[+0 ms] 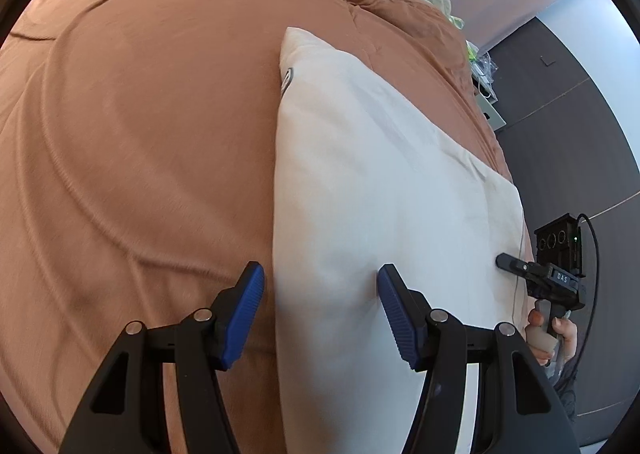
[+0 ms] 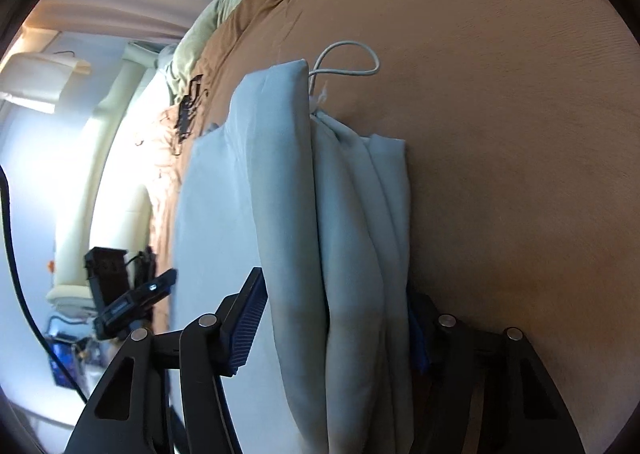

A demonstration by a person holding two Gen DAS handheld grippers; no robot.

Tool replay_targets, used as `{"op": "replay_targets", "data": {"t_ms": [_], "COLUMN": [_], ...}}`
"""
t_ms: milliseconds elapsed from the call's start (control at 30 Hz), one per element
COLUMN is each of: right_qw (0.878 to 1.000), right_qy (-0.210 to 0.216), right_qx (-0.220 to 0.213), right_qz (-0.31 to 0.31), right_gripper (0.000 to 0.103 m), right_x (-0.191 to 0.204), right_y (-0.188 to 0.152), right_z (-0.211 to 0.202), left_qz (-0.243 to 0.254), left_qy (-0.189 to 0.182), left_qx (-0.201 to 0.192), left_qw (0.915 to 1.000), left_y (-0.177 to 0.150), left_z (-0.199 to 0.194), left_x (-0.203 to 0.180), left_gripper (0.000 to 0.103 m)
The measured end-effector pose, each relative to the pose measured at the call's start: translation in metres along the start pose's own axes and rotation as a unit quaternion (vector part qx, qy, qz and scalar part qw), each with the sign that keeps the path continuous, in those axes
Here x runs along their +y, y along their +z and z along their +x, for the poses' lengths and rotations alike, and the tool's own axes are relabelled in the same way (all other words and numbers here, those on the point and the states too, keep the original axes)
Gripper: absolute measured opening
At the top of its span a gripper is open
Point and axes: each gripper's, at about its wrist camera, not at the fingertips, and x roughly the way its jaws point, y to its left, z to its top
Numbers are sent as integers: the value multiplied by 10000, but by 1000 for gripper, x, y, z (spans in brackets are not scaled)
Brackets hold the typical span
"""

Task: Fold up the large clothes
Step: 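Grasp the bundle edge with the left gripper while the right gripper grasps the hanger loop end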

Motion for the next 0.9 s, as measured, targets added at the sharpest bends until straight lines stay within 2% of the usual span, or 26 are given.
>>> {"op": "replay_targets", "data": {"t_ms": [100,167,200,233,267,367,433,533,700,900], "right_qw": [9997,9998,9999,10000,9998,9986,9977,9953,9915,9867], "right_qy": [201,133,71,1,-115,-330,-391,-434,-451,-379], "right_qx": [86,13,7,-3,-29,-165,-241,-396,-671,-1119], "right_qz": [93,129,108,23,-148,-390,-497,-767,-1021,-1115], "right_gripper": [61,43,37,27,21,13,12,11,11,10], "right_x": [-3,-6,-5,0,7,27,42,70,107,130], "right_y": [5,7,5,3,1,-2,-5,-12,-29,-61], "right_z": [6,8,9,11,10,3,-4,-19,-50,-100], "left_qz": [44,69,76,85,95,10,-47,49,161,331], "left_qy": [40,111,145,172,195,160,107,54,-137,-428], "left_qx": [-21,-32,-26,-44,-65,-175,-255,-445,-808,-1155], "left_qw": [10000,9999,9999,9998,9997,9997,9996,9990,9965,9918], "left_y": [6,4,4,4,3,3,1,-5,-15,-36], "left_z": [7,6,6,5,3,-6,-14,-31,-69,-114], "left_x": [-4,-4,-5,-6,-7,-5,-7,-17,-37,-71], "left_gripper": [60,56,53,48,44,31,22,17,14,13]}}
